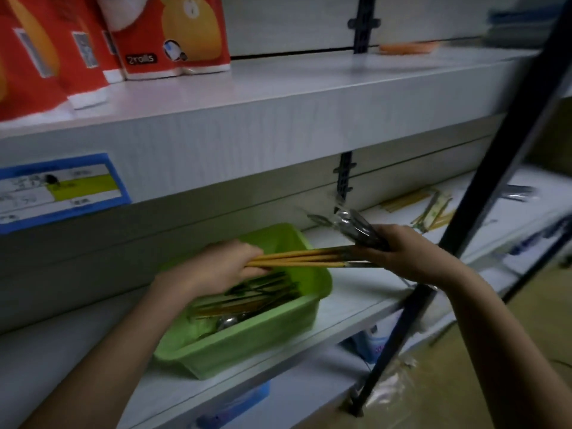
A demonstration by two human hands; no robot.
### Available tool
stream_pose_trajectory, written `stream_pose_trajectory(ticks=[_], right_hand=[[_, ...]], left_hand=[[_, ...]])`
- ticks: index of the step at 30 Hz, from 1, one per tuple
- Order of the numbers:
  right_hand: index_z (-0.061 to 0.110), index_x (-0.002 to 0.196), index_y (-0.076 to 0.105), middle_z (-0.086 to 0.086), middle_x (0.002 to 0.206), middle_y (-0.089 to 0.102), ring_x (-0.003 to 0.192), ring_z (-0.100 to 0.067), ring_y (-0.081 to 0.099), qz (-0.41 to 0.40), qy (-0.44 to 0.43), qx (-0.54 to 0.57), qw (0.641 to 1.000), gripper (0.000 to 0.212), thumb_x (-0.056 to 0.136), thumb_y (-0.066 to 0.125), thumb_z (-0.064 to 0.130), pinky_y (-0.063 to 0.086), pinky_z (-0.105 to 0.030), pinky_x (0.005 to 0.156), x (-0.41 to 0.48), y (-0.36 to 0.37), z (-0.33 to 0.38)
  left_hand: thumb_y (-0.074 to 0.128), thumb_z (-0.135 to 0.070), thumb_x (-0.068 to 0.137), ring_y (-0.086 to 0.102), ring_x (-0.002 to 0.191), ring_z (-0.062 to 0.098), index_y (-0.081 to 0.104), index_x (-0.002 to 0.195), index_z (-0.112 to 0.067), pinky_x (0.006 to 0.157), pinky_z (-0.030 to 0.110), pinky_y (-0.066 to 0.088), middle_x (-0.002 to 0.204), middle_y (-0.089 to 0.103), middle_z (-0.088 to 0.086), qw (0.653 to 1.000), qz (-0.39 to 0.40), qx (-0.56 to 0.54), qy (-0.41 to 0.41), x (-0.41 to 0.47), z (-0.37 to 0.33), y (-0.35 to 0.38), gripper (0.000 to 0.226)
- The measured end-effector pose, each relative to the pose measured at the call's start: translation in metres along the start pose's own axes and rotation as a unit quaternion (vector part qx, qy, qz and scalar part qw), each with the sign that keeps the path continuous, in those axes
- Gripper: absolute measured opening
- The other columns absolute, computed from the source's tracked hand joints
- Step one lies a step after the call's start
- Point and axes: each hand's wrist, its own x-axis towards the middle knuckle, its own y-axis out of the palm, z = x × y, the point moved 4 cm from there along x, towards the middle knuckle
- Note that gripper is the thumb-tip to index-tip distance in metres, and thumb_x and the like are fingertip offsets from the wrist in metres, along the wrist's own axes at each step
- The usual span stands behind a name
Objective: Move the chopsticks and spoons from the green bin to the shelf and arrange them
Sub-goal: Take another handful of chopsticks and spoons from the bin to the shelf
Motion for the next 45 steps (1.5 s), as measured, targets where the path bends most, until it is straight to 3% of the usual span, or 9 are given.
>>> stream_pose_trajectory(ticks=[5,9,12,15,18,21,25,34,45], right_hand=[[0.025,0.087,0.059,0.000,0.068,0.058,0.058,-0.004,0.054,-0.022,0.034,-0.015,0.999,0.004,0.088,0.056,0.029,0.042,-0.022,0.057,-0.049,-0.032,-0.040],[0.025,0.087,0.061,0.000,0.073,0.062,0.065,0.000,0.058,-0.042,0.057,-0.025,0.997,0.003,0.088,0.059,0.027,0.046,-0.020,0.061,-0.090,-0.063,-0.078],[0.020,0.087,0.062,0.003,0.068,0.057,0.058,0.001,0.053,-0.061,0.091,-0.024,0.994,0.007,0.088,0.059,0.027,0.041,-0.017,0.055,-0.125,-0.089,-0.115],[0.028,0.085,0.061,0.000,0.074,0.062,0.067,-0.010,0.058,-0.089,0.119,-0.024,0.989,0.002,0.086,0.061,0.029,0.046,-0.029,0.063,-0.160,-0.118,-0.158],[0.030,0.077,0.057,0.003,0.066,0.058,0.058,0.003,0.053,-0.113,0.148,-0.029,0.982,0.010,0.087,0.061,0.027,0.040,-0.014,0.057,-0.191,-0.143,-0.198],[0.020,0.079,0.058,0.002,0.063,0.051,0.053,-0.004,0.045,-0.121,0.180,-0.025,0.976,0.011,0.088,0.058,0.026,0.036,-0.016,0.053,-0.216,-0.164,-0.233],[0.010,0.080,0.059,0.000,0.062,0.050,0.055,-0.011,0.044,-0.154,0.218,0.011,0.964,0.018,0.089,0.058,0.025,0.035,-0.023,0.056,-0.235,-0.187,-0.278],[0.012,0.079,0.058,-0.001,0.068,0.055,0.065,-0.016,0.051,-0.187,0.237,0.059,0.952,0.015,0.089,0.058,0.024,0.041,-0.030,0.064,-0.216,-0.228,-0.359],[0.020,0.085,0.058,0.004,0.074,0.058,0.066,-0.007,0.054,-0.133,0.210,0.052,0.967,0.005,0.089,0.058,0.023,0.040,-0.016,0.060,-0.101,-0.285,-0.474]], left_hand=[[0.053,-0.041,0.089,0.053,0.071,0.007,0.057,0.081,-0.037,0.067,0.028,0.043,0.072,0.052,-0.014,0.998,0.001,0.037,0.051,0.023,-0.059,-0.002,0.010],[0.048,-0.046,0.089,0.055,0.081,0.011,0.063,0.101,-0.029,0.070,0.030,0.046,0.089,0.061,-0.006,0.996,-0.002,0.065,0.065,0.045,-0.116,0.004,0.025],[0.047,-0.049,0.089,0.053,0.076,0.010,0.060,0.095,-0.029,0.065,0.028,0.043,0.084,0.057,-0.007,0.994,0.000,0.060,0.086,0.065,-0.164,0.017,0.024],[0.047,-0.048,0.090,0.055,0.080,0.015,0.055,0.087,-0.036,0.067,0.032,0.044,0.083,0.056,-0.008,0.993,0.006,0.055,0.107,0.086,-0.213,0.039,0.015],[0.047,-0.042,0.092,0.053,0.079,0.013,0.058,0.093,-0.033,0.065,0.029,0.037,0.084,0.055,-0.007,0.994,0.019,0.026,0.101,0.109,-0.259,0.066,0.015],[0.046,-0.043,0.092,0.059,0.087,0.021,0.060,0.103,-0.023,0.074,0.035,0.047,0.096,0.063,0.002,0.995,0.038,0.029,0.088,0.137,-0.299,0.092,0.027],[0.043,-0.044,0.094,0.059,0.094,0.025,0.058,0.107,-0.019,0.070,0.032,0.041,0.105,0.061,0.007,0.997,0.020,0.048,0.058,0.179,-0.336,0.109,0.032],[0.041,-0.043,0.094,0.058,0.099,0.030,0.057,0.103,-0.015,0.075,0.036,0.045,0.109,0.062,0.009,0.997,-0.061,0.026,-0.023,0.303,-0.362,0.119,0.034],[0.044,-0.030,0.096,0.061,0.102,0.027,0.060,0.111,-0.015,0.077,0.033,0.046,0.111,0.065,0.008,0.981,-0.077,0.081,-0.161,0.443,-0.322,0.130,0.027]])
